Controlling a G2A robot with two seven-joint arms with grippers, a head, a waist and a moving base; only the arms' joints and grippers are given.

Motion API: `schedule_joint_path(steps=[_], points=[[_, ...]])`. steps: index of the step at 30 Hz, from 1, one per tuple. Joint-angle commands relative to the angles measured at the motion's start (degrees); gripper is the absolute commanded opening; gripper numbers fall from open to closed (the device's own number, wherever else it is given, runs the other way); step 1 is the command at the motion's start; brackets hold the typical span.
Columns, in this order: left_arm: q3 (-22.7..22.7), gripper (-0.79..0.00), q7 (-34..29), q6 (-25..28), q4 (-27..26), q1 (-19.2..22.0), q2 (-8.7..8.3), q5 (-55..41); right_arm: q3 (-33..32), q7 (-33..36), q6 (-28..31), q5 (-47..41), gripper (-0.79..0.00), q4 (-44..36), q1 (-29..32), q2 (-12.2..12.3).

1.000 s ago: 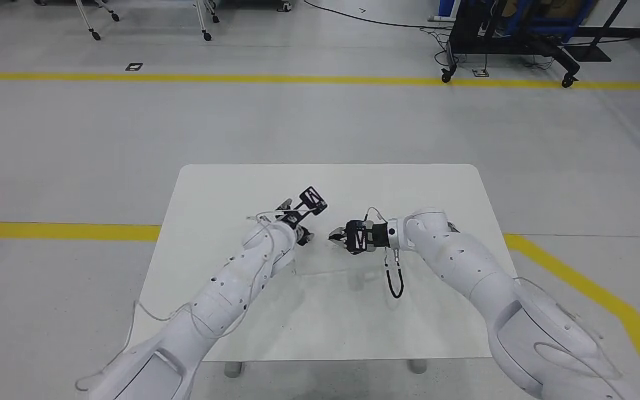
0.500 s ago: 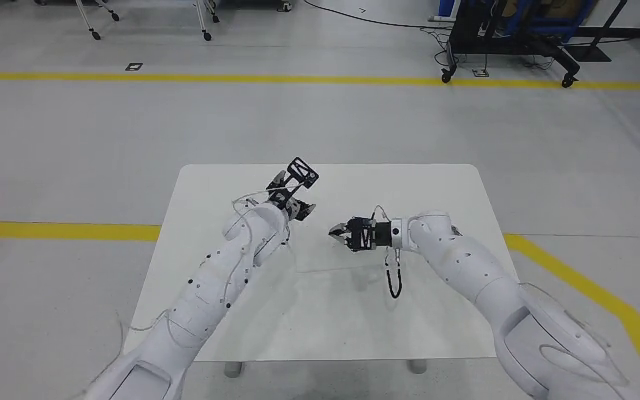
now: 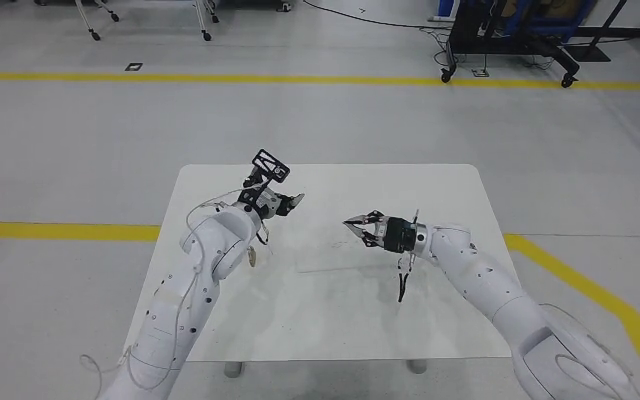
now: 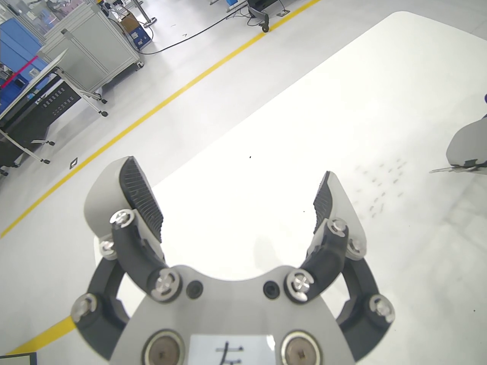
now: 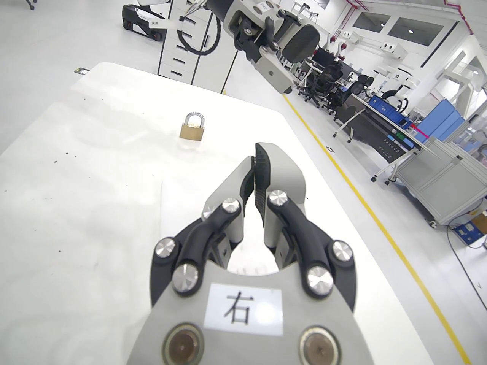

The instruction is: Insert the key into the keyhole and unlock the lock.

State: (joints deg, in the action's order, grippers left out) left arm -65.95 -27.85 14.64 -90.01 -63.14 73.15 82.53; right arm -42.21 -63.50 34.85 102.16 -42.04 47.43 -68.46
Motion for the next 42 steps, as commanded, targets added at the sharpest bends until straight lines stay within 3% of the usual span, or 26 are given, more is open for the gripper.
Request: schedule_joint_path(steps=[1,3,4,8,11,13,17,19,21,23,26,32,36,39,42], points=[[-0.16,0.000,0.27,-0.20,0.16,-0.13,0.01,-0.38,0.00,-0.01,0.00,0.00,-0.785,0.00,0.00,0.01],[-2.47,0.000,5.25,1.87,1.30,-1.39,-0.04,-7.46,-0.29,0.30,0.66,-1.56,-0.785,-0.37,0.67,-0.04],[-4.60,0.000,8.68,5.82,2.14,-2.35,-0.17,-14.36,-1.34,1.93,-0.44,-3.91,-0.785,0.01,0.99,-0.07],[-12.88,0.000,13.55,23.51,6.92,-4.37,-1.32,-35.92,-2.56,1.77,7.72,-12.77,-0.785,-1.24,2.41,-0.10],[-13.96,0.000,8.43,37.63,14.19,-2.91,-1.99,-54.24,-3.04,7.02,12.98,-22.36,-0.785,-4.00,3.40,0.22],[-11.32,0.000,0.58,43.26,19.38,-0.29,-2.36,-67.16,-3.69,11.18,17.14,-29.57,-0.785,-6.82,4.48,0.73],[-4.61,0.000,-19.75,40.76,25.43,5.23,-3.20,-95.47,-5.28,17.21,23.15,-41.98,-0.785,-11.01,6.90,2.05],[-2.20,0.000,-31.86,29.94,27.21,8.21,-3.73,-109.83,-4.75,17.21,23.15,-44.81,-0.785,-11.55,7.24,2.73],[-2.70,0.000,-39.13,22.69,28.24,10.40,-4.49,-117.67,-3.73,17.21,23.15,-47.60,-0.785,-12.12,7.53,3.22],[-3.12,0.000,-41.93,19.89,28.38,11.05,-5.08,-119.75,-2.28,17.21,23.15,-50.63,-0.785,-12.97,7.69,3.62],[-3.12,0.000,-41.93,19.89,28.38,11.05,-5.08,-119.75,0.10,17.21,23.15,-55.07,-0.785,-14.49,7.66,4.22],[-3.12,0.000,-41.93,19.89,28.38,11.05,-5.08,-119.75,0.10,17.21,23.15,-55.07,-0.785,-14.49,7.66,4.22],[-2.18,0.000,-37.30,20.70,25.18,10.27,-5.21,-111.27,0.41,17.90,23.15,-55.04,-0.785,-14.71,7.92,4.19],[-1.04,0.000,-32.16,22.58,21.54,9.52,-5.29,-100.58,1.21,24.61,23.15,-62.75,-0.785,-14.77,8.78,3.77],[0.27,0.000,-26.62,23.19,18.48,8.19,-5.17,-92.16,2.73,35.03,23.15,-76.49,-0.785,-13.96,8.70,3.23]])
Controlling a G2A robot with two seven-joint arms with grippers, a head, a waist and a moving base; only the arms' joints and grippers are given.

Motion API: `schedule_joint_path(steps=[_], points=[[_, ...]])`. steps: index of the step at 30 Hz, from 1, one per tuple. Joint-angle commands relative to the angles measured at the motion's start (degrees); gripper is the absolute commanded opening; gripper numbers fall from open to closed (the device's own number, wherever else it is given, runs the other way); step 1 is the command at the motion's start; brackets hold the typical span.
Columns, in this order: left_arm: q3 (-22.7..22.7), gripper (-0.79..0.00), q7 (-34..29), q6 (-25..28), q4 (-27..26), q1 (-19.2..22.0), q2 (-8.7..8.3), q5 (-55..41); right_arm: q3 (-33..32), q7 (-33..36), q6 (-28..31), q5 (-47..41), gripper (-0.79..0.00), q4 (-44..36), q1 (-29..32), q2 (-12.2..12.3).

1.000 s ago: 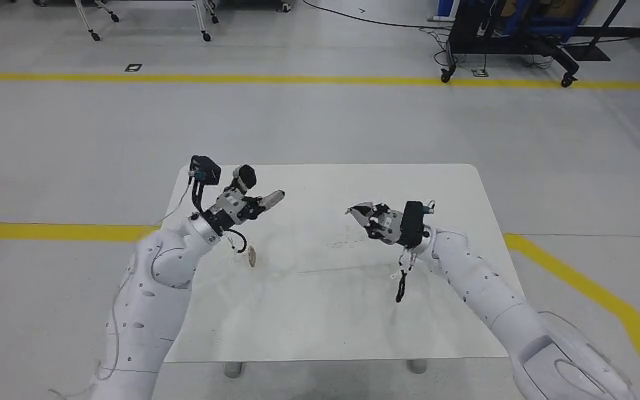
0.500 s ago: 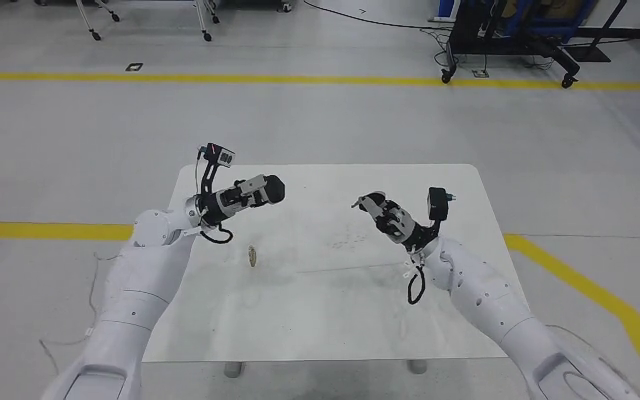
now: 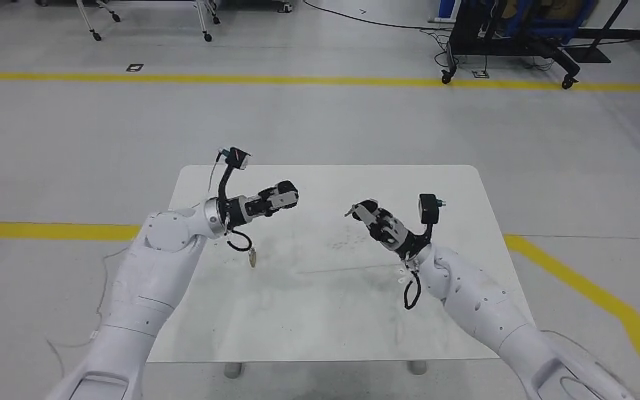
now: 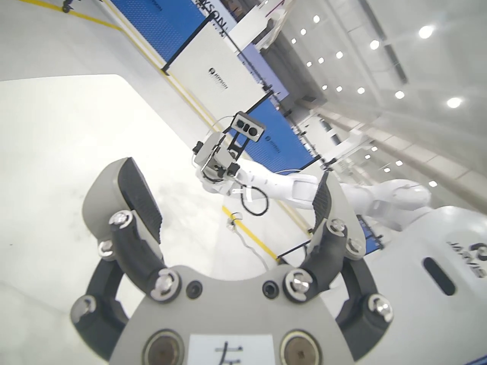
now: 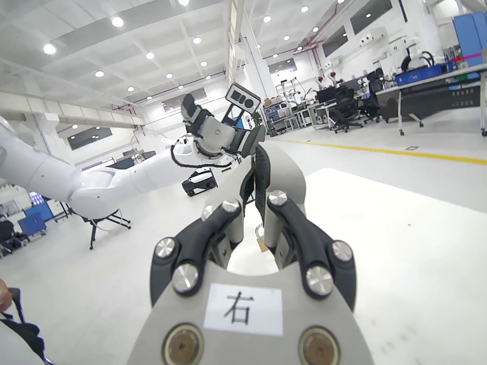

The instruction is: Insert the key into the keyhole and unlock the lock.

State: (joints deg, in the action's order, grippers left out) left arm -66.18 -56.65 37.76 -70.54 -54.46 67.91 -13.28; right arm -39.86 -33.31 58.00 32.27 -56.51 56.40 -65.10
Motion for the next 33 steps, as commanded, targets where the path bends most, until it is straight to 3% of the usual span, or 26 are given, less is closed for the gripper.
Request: schedule_joint_path(steps=[1,7,8,10,12,17,20,26,33], points=[[1.04,0.000,3.54,-0.03,-1.75,-0.92,0.17,5.14,0.85,8.77,-0.09,-11.18,-0.785,0.64,-0.58,-0.31],[4.20,-0.025,6.61,-2.48,-3.17,-1.00,0.69,9.98,2.11,27.58,-1.93,-35.00,-0.785,-1.06,-1.61,-0.81],[4.54,-0.157,6.47,-2.60,-3.00,-0.85,0.77,9.37,2.14,29.88,-1.81,-38.04,-0.785,-1.48,-1.62,-0.85],[5.17,-0.308,6.11,-2.77,-2.53,-0.55,0.91,8.30,2.00,33.89,-1.84,-42.82,-0.785,-1.76,-1.79,-0.89],[5.68,-0.366,5.95,-3.12,-1.99,-0.18,1.05,7.32,1.88,37.21,-1.72,-46.56,-0.785,-2.01,-1.88,-1.00],[6.74,-0.354,6.46,-4.05,-1.05,0.73,1.26,8.46,1.55,43.02,-1.57,-51.60,-0.785,-1.78,-2.08,-1.45],[7.27,-0.409,6.90,-4.47,-0.77,1.01,1.38,8.81,1.73,45.87,-1.69,-53.33,-0.785,-1.55,-2.17,-1.91],[7.77,-0.425,7.16,-4.62,-0.42,1.39,1.47,8.81,1.90,49.69,-1.91,-56.12,-0.785,-0.36,-2.54,-3.00],[8.24,-0.496,6.95,-4.83,-0.11,1.66,1.49,9.00,1.24,51.92,-1.16,-58.63,-0.785,1.55,-2.89,-4.16]])
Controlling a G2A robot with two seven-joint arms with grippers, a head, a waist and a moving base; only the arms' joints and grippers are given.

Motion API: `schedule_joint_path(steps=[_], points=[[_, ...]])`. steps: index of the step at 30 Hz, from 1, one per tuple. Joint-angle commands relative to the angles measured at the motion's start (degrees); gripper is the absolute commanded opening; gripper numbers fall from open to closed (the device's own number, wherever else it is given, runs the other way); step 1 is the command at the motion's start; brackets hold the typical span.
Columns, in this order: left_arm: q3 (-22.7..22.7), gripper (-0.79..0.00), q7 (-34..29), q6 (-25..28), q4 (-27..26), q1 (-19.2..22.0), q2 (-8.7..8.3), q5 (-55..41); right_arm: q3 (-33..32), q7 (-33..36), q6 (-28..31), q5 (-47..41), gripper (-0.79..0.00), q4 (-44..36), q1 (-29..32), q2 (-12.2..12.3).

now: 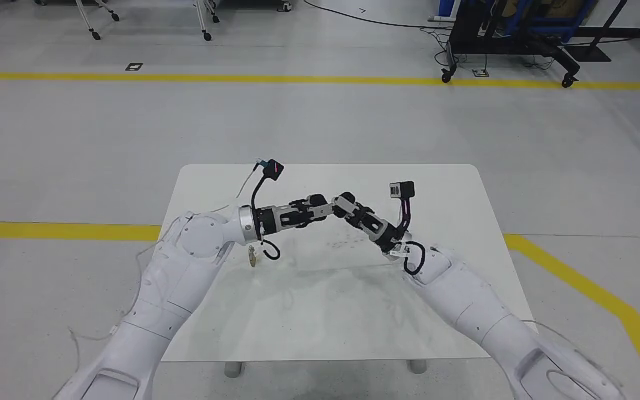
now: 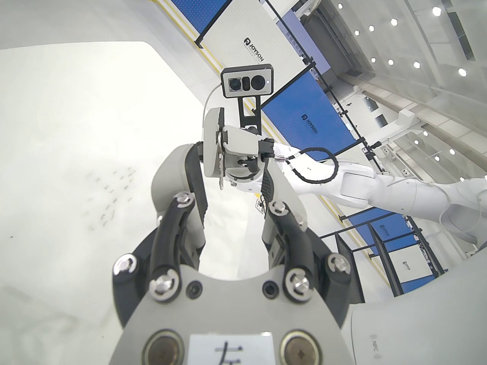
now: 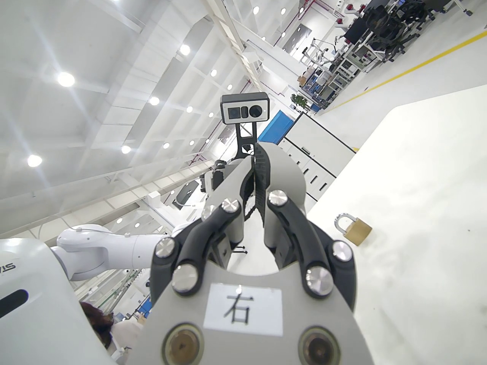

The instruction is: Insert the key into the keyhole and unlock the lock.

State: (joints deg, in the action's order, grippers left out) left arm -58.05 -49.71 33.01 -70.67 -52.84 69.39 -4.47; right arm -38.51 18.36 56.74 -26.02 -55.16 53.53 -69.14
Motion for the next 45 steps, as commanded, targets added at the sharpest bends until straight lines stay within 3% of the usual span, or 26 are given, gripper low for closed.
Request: schedule_joint_path(steps=[1,11,15,20,23,34,35,36,45], points=[[0.18,-0.499,0.17,-0.21,0.06,0.10,0.02,0.47,-0.24,0.60,0.19,-0.67,-0.785,0.45,-0.04,-0.25],[1.25,-0.523,1.45,-1.35,0.47,0.44,0.28,1.40,-1.62,3.64,0.51,-2.06,-0.785,2.31,-0.14,-1.35],[1.45,-0.650,1.76,-1.28,0.62,0.54,0.34,1.39,-2.18,4.49,0.34,-2.22,-0.785,2.85,-0.17,-1.74],[1.50,-0.702,1.91,-1.44,0.80,0.64,0.36,1.22,-2.94,5.44,0.35,-2.27,-0.785,3.39,-0.13,-2.17],[1.53,-0.785,2.00,-1.84,1.02,0.77,0.38,1.23,-3.36,6.07,0.10,-2.34,-0.785,3.66,-0.14,-2.41],[1.20,-0.785,2.27,-1.96,1.34,0.96,0.32,1.03,-4.77,8.84,-0.66,-2.91,-0.785,4.44,-0.13,-3.20],[1.16,-0.785,2.25,-1.93,1.34,0.95,0.31,1.02,-4.90,9.14,-0.80,-2.99,-0.733,4.53,-0.13,-3.26],[1.05,-0.785,2.38,-1.95,1.37,0.96,0.28,1.13,-4.92,9.60,-1.30,-3.57,0.000,4.43,-0.02,-3.35],[0.38,-0.785,4.21,-3.17,1.10,0.63,0.10,2.78,-5.03,9.83,-1.47,-4.18,0.000,4.30,0.04,-3.41]])
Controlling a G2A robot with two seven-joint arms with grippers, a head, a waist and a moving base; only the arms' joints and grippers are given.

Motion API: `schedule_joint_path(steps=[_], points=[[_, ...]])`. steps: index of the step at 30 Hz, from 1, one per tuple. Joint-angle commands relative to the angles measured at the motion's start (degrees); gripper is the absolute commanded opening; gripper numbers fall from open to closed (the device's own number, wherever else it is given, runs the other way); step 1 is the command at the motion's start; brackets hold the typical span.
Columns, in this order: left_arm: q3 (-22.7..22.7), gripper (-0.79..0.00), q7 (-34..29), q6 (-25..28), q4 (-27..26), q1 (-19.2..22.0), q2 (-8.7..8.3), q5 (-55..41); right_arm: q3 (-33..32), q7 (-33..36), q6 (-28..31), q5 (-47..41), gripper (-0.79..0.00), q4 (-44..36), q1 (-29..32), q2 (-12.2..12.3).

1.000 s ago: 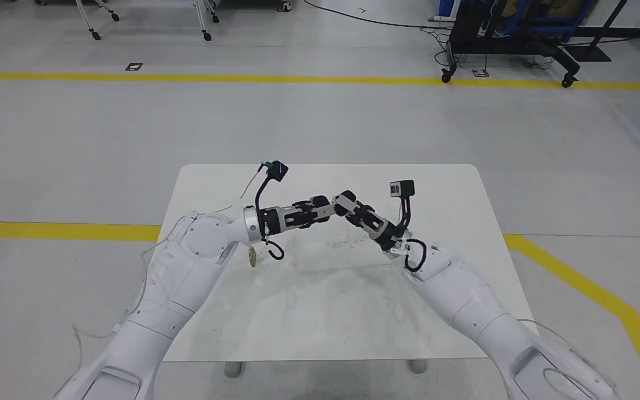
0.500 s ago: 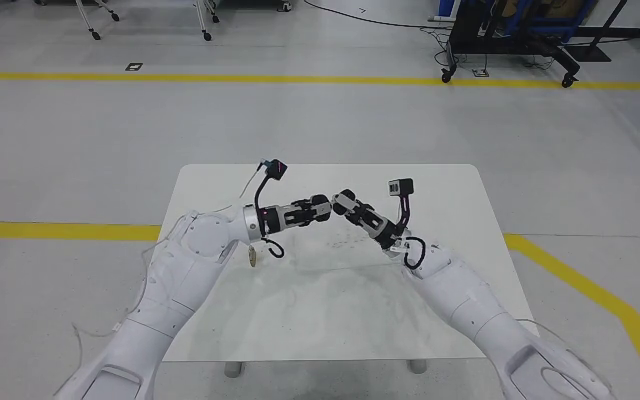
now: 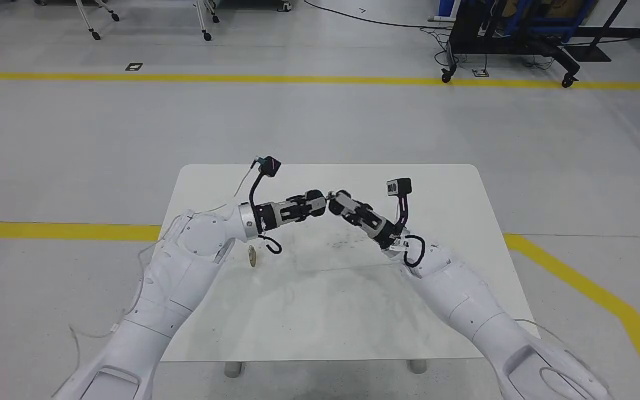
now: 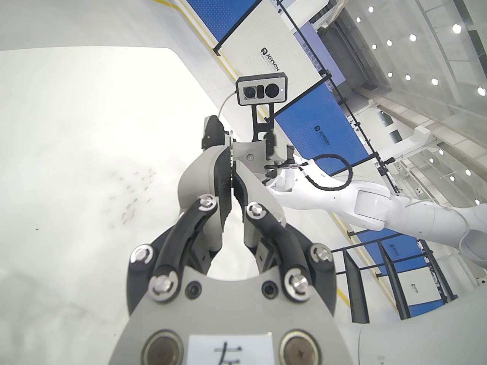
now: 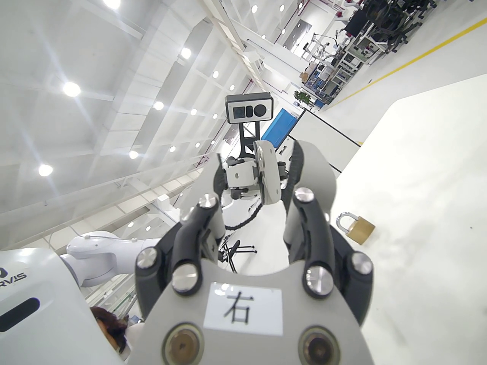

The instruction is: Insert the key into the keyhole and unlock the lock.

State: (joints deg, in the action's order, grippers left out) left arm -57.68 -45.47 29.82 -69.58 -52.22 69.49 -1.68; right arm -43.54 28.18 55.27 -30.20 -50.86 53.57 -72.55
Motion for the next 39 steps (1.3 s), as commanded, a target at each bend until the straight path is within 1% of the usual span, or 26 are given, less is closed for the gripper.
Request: schedule_joint_path(steps=[1,14,16,17,21,23,26,29,31,32,33,34,35,36,37,39], points=[[0.01,-0.785,-0.03,0.03,0.01,0.01,0.00,0.00,0.00,0.00,0.00,0.00,0.000,0.00,0.00,0.00],[0.01,-0.785,-0.03,0.03,0.01,0.01,0.00,0.00,0.00,0.00,0.00,0.00,0.000,0.00,0.00,0.00],[0.52,-0.785,0.07,-1.03,-1.01,-0.67,-0.04,1.71,0.00,0.00,0.00,0.00,0.000,0.00,0.00,0.00],[0.69,-0.785,-0.35,-1.34,-1.48,-0.78,-0.11,2.76,-0.17,-0.08,-0.27,1.20,0.000,0.03,-0.08,0.09],[0.75,-0.785,-2.10,-2.20,-2.53,-1.13,-0.35,3.88,-2.92,-2.00,-0.20,12.07,0.000,0.93,-0.53,1.29],[0.70,-0.785,-3.75,-2.34,-2.65,-1.11,-0.45,2.99,-4.15,-0.15,-0.40,15.88,0.000,0.77,-0.67,2.13],[0.80,-0.785,-8.09,-2.10,-2.37,-0.75,-0.56,-0.19,-5.99,6.02,-0.43,19.54,0.000,0.84,-1.06,3.71],[1.27,-0.785,-14.21,-2.33,-1.50,0.39,-0.65,-3.36,-7.51,11.05,-0.99,19.10,0.000,-0.18,-0.40,4.94],[1.68,-0.785,-16.59,-2.80,-0.70,1.37,-0.72,-2.81,-7.79,16.02,-1.69,17.71,0.000,-1.43,-0.14,5.58],[2.06,-0.785,-17.18,-2.89,-0.51,1.62,-0.69,-2.49,-7.85,18.91,-1.93,16.44,-0.074,-1.94,-0.10,5.87],[2.49,-0.785,-17.99,-2.92,-0.37,1.83,-0.63,-2.70,-8.04,21.30,-2.15,15.33,-0.188,-2.15,-0.14,6.16],[2.96,-0.785,-18.87,-2.94,-0.22,2.14,-0.58,-2.57,-8.21,23.15,-2.42,14.26,-0.252,-2.30,-0.13,6.38],[3.38,-0.785,-19.42,-3.00,0.00,2.44,-0.53,-2.33,-8.10,24.21,-3.39,13.32,-0.351,-2.78,-0.05,6.53],[3.85,-0.785,-20.06,-3.04,0.19,2.67,-0.45,-2.39,-7.92,25.09,-4.27,12.70,-0.413,-3.22,-0.06,6.66],[4.34,-0.785,-20.76,-3.01,0.31,3.01,-0.39,-2.10,-7.46,26.16,-5.34,12.38,-0.449,-3.75,-0.08,6.75],[4.87,-0.785,-21.14,-2.76,0.74,3.43,-0.27,-2.29,-6.74,27.56,-6.74,11.20,-0.499,-4.65,-0.19,6.92]])
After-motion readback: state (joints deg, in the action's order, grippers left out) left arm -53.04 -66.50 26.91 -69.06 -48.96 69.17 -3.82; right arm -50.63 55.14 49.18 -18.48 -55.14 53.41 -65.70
